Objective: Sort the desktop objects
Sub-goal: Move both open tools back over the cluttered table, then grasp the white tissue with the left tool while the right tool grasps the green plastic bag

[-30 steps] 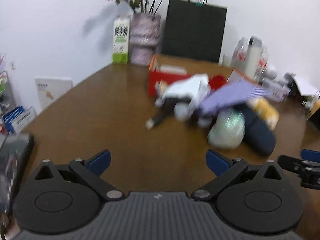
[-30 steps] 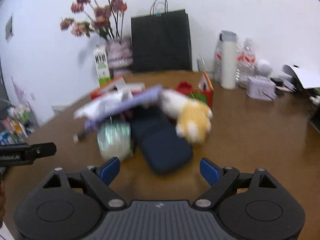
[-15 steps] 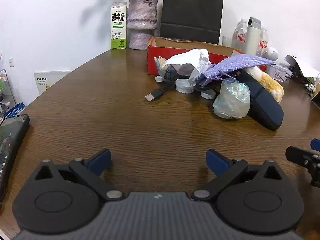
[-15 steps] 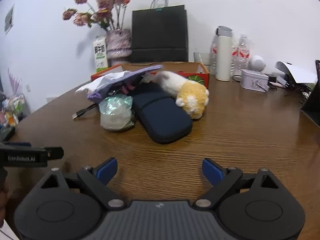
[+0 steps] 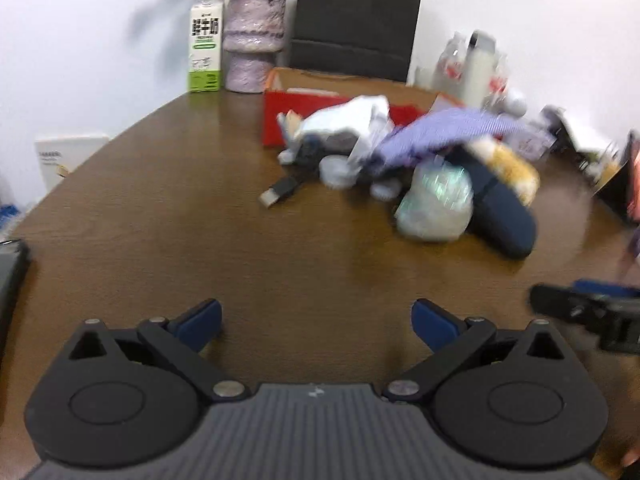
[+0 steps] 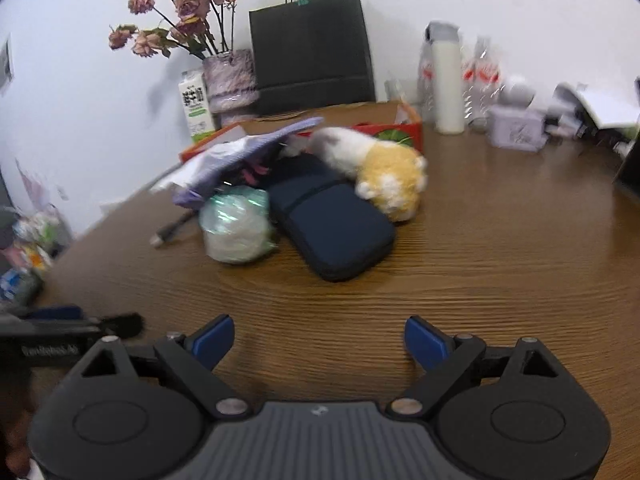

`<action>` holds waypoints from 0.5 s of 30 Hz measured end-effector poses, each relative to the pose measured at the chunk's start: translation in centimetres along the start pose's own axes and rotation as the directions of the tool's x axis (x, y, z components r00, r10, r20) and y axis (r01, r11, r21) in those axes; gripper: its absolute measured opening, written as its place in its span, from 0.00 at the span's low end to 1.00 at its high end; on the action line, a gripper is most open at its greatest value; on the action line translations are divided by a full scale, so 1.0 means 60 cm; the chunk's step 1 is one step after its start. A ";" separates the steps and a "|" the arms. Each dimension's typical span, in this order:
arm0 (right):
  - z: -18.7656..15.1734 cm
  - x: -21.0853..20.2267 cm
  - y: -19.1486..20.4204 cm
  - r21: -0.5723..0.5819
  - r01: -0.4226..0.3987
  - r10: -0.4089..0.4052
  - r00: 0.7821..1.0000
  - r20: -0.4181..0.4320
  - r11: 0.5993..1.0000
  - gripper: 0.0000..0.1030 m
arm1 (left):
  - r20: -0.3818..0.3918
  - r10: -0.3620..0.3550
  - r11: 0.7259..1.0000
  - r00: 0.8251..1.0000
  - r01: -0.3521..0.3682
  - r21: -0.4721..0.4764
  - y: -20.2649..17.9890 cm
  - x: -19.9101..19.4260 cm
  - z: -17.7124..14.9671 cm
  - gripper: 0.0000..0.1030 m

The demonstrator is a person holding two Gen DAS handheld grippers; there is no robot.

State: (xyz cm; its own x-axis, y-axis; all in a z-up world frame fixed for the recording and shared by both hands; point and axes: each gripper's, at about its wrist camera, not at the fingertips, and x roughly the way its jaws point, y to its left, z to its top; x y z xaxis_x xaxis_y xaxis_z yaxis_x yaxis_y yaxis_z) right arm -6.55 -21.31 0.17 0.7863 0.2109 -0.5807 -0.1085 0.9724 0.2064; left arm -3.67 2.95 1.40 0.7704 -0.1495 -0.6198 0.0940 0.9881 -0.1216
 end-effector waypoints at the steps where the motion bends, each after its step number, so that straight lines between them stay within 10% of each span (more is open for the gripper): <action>1: 0.007 0.005 0.005 0.006 -0.043 0.043 0.999 -0.001 0.999 0.89 | 0.021 -0.010 1.000 1.000 0.010 -0.011 0.006 -0.002 0.011 1.00; 11: 0.079 0.120 0.095 -0.193 -0.055 0.064 0.997 0.041 0.980 0.72 | 0.172 -0.049 0.998 0.984 0.055 -0.029 0.013 0.074 0.177 1.00; 14: 0.089 0.140 0.102 -0.188 -0.077 0.080 0.997 0.006 0.979 0.46 | 0.137 -0.059 0.998 0.989 0.057 0.024 -0.015 0.129 0.203 0.66; 15: 0.090 0.144 0.100 -0.175 -0.091 0.092 0.996 -0.006 0.980 0.41 | 0.103 -0.055 0.998 0.993 0.051 0.041 -0.023 0.143 0.206 0.35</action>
State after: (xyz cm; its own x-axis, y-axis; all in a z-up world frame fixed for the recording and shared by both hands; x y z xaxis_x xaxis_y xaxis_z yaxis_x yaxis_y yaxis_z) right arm 2.89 -14.18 0.62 0.7693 0.2998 -0.5642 -0.2846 0.9514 0.1175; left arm 10.63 0.75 5.83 0.8249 -0.1991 -0.5290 0.1587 0.9798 -0.1213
